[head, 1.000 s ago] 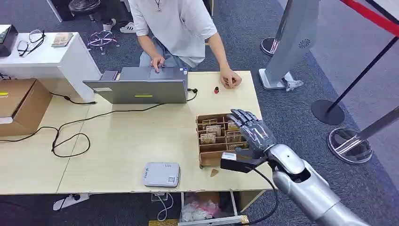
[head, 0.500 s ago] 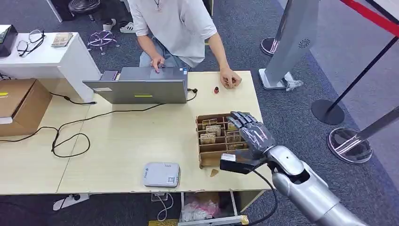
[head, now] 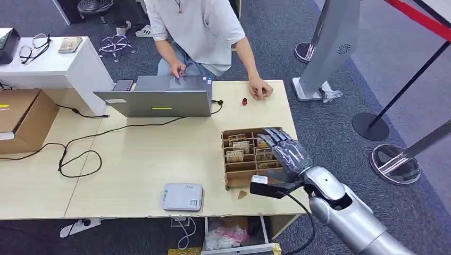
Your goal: Pass the card to the sensor for recognition and then transmit it.
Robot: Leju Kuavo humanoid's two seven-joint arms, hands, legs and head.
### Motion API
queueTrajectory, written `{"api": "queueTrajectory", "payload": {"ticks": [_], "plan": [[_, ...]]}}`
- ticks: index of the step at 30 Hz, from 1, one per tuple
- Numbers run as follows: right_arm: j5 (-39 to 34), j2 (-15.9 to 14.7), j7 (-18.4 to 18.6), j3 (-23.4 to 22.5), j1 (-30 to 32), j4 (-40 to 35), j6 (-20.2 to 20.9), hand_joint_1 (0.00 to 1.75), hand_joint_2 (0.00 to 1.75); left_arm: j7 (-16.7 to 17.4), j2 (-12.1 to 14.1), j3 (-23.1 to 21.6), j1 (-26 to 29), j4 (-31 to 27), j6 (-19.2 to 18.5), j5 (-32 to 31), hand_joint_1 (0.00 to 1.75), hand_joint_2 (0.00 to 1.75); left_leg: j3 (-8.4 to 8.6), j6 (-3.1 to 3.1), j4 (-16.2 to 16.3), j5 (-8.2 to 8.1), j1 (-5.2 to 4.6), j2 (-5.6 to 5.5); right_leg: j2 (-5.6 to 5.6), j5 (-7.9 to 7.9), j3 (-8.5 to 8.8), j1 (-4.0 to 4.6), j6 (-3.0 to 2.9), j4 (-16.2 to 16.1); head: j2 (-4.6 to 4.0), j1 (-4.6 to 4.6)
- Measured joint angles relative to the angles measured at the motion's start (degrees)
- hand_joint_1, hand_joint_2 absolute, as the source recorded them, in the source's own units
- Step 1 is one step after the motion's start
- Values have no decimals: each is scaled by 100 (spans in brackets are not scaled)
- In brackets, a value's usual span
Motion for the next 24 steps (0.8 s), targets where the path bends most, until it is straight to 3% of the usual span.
{"api": "queueTrajectory", "payload": {"ticks": [7, 8, 13, 24], "plan": [[-2, 4, 0, 0, -12, 28, 59, 35, 175, 31, 0, -2, 0, 0, -9, 4, 0, 0, -2, 0, 0, 0, 0, 0, -1, 0, 0, 0, 0, 0, 0, 2], [-2, 9, 0, 0, -16, 37, 59, 44, 175, 31, 0, 0, 0, 0, -9, 4, 0, 0, -3, 0, 0, 0, 0, 0, -1, 0, 0, 0, 0, 0, 0, 0], [-2, 39, 0, 4, -48, 118, 83, 38, 175, 31, 0, 0, -1, -2, -11, -4, 0, 0, -3, 0, 0, 0, 0, -1, -1, 0, 0, 0, 0, 0, 0, 0], [-2, 105, -28, 57, -194, 293, 149, 51, 175, 35, 0, -4, -3, -2, -48, -37, 0, 0, -3, 0, 0, 0, 0, -1, -1, 0, 0, 0, 0, 0, 0, 0]]}}
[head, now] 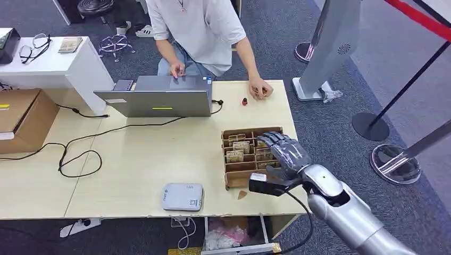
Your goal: Pass the card to the sensor for recognition and then transmit it.
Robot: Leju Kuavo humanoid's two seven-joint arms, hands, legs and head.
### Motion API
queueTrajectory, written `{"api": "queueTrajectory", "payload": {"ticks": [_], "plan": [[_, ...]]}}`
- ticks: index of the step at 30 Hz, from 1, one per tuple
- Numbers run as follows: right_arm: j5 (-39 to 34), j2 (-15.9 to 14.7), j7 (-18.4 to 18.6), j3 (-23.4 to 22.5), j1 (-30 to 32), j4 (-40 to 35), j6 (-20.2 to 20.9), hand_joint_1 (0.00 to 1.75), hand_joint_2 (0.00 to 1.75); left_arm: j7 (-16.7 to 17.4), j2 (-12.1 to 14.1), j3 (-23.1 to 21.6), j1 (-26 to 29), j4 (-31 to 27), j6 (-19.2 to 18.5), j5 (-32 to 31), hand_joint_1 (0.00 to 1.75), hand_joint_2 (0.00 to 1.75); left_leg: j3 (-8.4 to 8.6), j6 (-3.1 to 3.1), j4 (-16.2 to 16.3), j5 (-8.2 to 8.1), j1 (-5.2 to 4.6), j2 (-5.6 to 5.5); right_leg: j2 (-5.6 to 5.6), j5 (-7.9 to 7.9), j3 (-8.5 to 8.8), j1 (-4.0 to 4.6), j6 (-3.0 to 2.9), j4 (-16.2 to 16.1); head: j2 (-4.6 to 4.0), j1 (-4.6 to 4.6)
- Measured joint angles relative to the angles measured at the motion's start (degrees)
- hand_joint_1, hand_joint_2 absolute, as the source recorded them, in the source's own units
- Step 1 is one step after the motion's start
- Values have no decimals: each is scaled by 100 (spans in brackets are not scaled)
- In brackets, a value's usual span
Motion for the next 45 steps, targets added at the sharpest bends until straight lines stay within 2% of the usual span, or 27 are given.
{"api": "queueTrajectory", "payload": {"ticks": [1, 3, 5, 8, 13, 15, 25, 28, 38, 42, 45], "plan": [[-2, 17, -4, 9, -28, 28, 13, 51, 175, 4, 0, 0, -1, 2, 0, 0, 0, 0, 0, 0, 0, 0, 0, 0, 0, 0, 0, 0, 0, 0, 0, 0], [-7, 65, -24, 30, -103, 122, 19, 65, 175, 7, 0, 0, -1, 0, 0, 0, 0, 0, 0, 0, 0, 0, 0, 0, 0, 0, 0, 0, 0, 1, 0, 0], [-11, 116, -53, 55, -181, 234, 22, 68, 175, 11, 0, 0, -2, 2, 0, 0, 0, 0, 0, 0, 0, 1, 0, 0, 0, 0, 0, 0, 0, 1, 0, 0], [-24, 221, -109, 103, -338, 450, 17, 63, 175, 37, 0, 0, -3, 2, 0, 0, 0, 0, 3, 0, 0, 1, 0, 1, 1, 0, 1, 0, 0, 1, 0, 0], [-72, 332, -140, 166, -531, 693, 13, 68, 175, 61, 0, 0, -4, 2, 0, 0, 0, 0, 2, 0, 0, 1, 0, 1, 1, 1, 1, 0, 0, 1, 0, 2], [-92, 365, -160, 192, -591, 767, 17, 79, 175, 61, 2, 2, -8, 2, 2, 0, 0, 0, 4, 0, 0, 1, 0, 2, 2, 1, 1, 0, 0, 1, 0, 2], [-192, 470, -221, 323, -819, 1018, 4, 110, 175, 61, 4, 0, -8, 0, 2, 17, 0, 0, 4, 1, 0, 2, 0, 2, 1, 1, 1, 1, 0, 1, 0, 0], [-212, 474, -221, 345, -850, 1036, -18, 126, 175, 61, 7, 0, -7, 2, 0, 24, 0, 0, 5, 1, 0, 2, 0, 1, 1, 1, 2, 0, 0, 1, 0, 2], [-308, 476, -243, 424, -921, 1058, -81, 129, 175, 61, 11, 2, -5, 2, 4, 33, 0, 0, 6, 1, 0, 2, 0, 1, 1, 1, 3, 0, 0, 1, 0, 0], [-343, 476, -284, 426, -934, 1056, -112, 122, 175, 61, 20, 2, -6, 0, 9, 37, 0, 0, 6, 1, 0, 2, 0, 1, 1, 1, 3, 0, 0, 1, 0, 0], [-395, 468, -284, 428, -934, 1051, -151, 126, 175, 61, 28, 0, -5, 2, 15, 42, 0, 0, 6, 1, 0, 2, 0, 1, 1, 1, 3, 0, 0, 1, 0, 0]]}}
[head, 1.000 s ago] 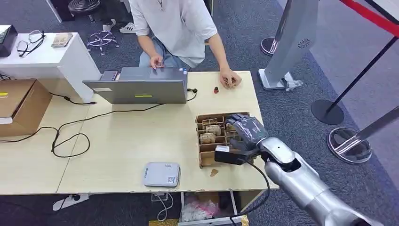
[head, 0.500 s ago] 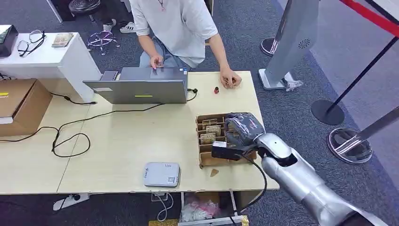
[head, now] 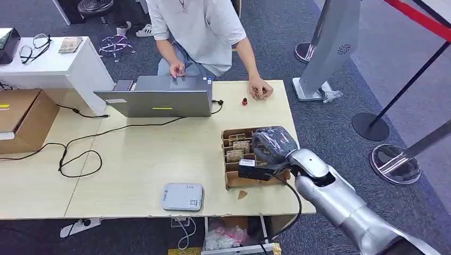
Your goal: Pass the card to the sensor for recognition and then transmit it.
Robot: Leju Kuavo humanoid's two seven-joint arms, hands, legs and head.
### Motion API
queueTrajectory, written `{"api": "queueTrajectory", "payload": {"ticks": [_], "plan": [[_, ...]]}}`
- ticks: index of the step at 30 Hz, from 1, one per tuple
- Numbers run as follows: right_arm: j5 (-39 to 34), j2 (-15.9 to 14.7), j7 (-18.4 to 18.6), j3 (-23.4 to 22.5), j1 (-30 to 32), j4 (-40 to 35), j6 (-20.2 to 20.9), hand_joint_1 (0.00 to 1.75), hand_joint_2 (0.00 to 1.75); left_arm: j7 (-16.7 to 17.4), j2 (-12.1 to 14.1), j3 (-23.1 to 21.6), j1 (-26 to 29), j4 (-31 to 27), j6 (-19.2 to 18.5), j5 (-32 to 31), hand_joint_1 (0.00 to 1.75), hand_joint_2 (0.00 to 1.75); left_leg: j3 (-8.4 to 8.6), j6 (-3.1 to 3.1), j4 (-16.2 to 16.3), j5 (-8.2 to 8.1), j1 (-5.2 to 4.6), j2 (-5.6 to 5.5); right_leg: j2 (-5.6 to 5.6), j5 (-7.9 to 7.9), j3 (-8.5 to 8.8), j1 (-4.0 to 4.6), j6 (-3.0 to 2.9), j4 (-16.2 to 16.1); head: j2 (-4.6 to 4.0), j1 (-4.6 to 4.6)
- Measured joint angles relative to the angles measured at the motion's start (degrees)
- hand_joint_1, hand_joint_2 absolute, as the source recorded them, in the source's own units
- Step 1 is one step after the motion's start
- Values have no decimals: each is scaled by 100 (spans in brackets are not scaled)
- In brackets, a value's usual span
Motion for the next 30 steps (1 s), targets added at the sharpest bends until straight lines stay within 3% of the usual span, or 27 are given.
{"api": "queueTrajectory", "payload": {"ticks": [17, 20, 21, 22, 23, 24, 30], "plan": [[-123, -361, 118, -52, 62, -422, -354, 140, 175, -17, 11, 2, 0, -2, -9, -11, 0, 0, 0, 0, 0, 0, 0, 0, 0, 0, -2, 0, 0, 0, 0, 0], [-151, -461, 157, -113, 133, -585, -422, 126, 175, -18, 11, 2, -1, 0, -11, -26, 0, 0, 0, 0, 0, 0, 0, -1, -1, 0, -1, 0, 0, 0, 0, 2], [-151, -485, 184, -142, 162, -631, -444, 89, 175, -18, 11, 2, 0, 0, -11, -28, 0, 0, 0, 0, 0, 0, 0, -1, -1, 0, -2, 0, 0, 0, 0, 0], [-149, -516, 201, -175, 204, -684, -462, 40, 175, -17, 11, 2, -1, 0, -11, -35, 0, 0, 0, 0, 0, 0, 0, -1, 0, 0, -1, 0, 0, 0, 0, 0], [-123, -544, 238, -203, 262, -763, -472, 40, 175, -17, 13, 2, -3, 0, -13, -42, 0, 0, 0, 0, 0, 0, 0, -1, 0, 0, -1, 0, 0, 0, 0, 0], [-77, -571, 265, -230, 324, -827, -470, 5, 175, -17, 13, 2, -4, 0, -15, -44, 0, 0, 1, 0, 0, -1, 0, -1, 0, 0, -1, 0, 0, 0, 0, 0], [221, -621, 417, -442, 845, -1237, -464, 0, 175, -15, 17, 2, -7, 0, -20, -94, 0, 0, -1, -1, 0, -2, 1, -1, -1, -1, -2, 1, 0, -1, 0, 0]]}}
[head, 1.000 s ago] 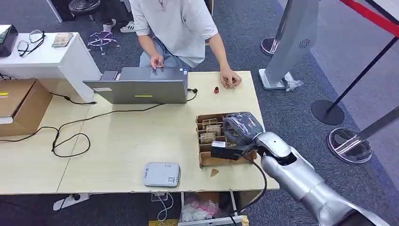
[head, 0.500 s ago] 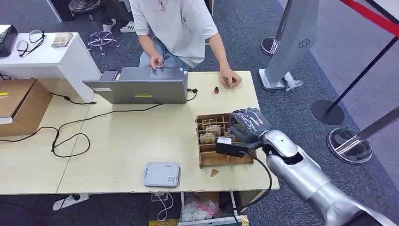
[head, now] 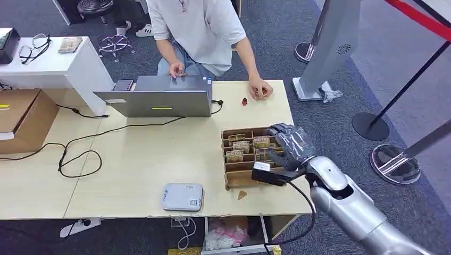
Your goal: Pass the card to the sensor for recognition and then transmit it.
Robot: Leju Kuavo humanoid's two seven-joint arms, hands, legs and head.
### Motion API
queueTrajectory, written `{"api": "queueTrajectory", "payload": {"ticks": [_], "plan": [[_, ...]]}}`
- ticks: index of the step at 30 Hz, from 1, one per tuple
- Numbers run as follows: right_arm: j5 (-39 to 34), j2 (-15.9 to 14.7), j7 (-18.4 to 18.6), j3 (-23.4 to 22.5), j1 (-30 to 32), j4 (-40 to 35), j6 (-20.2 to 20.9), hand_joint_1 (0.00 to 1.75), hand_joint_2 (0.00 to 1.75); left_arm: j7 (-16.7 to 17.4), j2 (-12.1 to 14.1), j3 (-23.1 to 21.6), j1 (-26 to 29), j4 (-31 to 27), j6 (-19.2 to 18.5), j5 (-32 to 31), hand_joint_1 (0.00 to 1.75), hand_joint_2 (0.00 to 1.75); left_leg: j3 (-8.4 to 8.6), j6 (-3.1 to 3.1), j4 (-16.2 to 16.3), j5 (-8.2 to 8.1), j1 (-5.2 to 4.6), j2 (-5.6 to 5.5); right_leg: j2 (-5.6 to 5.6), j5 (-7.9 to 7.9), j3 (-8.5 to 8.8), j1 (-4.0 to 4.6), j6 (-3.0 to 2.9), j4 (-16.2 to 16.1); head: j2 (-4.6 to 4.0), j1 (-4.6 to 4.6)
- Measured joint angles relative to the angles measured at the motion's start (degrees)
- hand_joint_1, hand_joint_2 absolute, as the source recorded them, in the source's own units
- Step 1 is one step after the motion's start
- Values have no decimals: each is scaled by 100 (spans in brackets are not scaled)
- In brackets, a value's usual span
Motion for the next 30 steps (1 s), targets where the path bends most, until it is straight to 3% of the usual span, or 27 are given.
{"api": "queueTrajectory", "payload": {"ticks": [15, 17, 21, 22, 30], "plan": [[129, -79, 70, -247, 447, -395, 46, 3, 175, 24, 2, 0, -59, 0, -15, -35, 0, 0, 0, 0, 0, 0, 0, 2, 1, 1, 0, 0, 0, 0, 0, 2], [164, -79, 68, -273, 457, -395, 57, 21, 175, 26, 0, -2, -65, -2, -15, -46, 0, 0, 0, 0, 0, 0, 0, 2, 1, 0, 0, -1, 0, 0, 0, 0], [201, -79, 63, -317, 456, -395, 111, 26, 175, 61, 0, 0, -73, 0, -15, -59, 0, 0, -1, 0, 0, 0, 0, 1, 1, 0, 0, -1, 0, 0, 0, 0], [212, -79, 57, -321, 453, -395, 125, 35, 175, 66, 0, -2, -73, -2, -15, -61, 0, 0, -2, 0, 0, 0, 0, 1, 1, 0, 0, -1, 0, 0, 0, 0], [225, -79, -7, -326, 402, -367, 179, 35, 175, 72, 0, -2, -77, 0, -15, -70, 0, 0, -2, 0, 0, 0, 0, 1, 0, 1, 0, -1, 0, 0, 0, 0]]}}
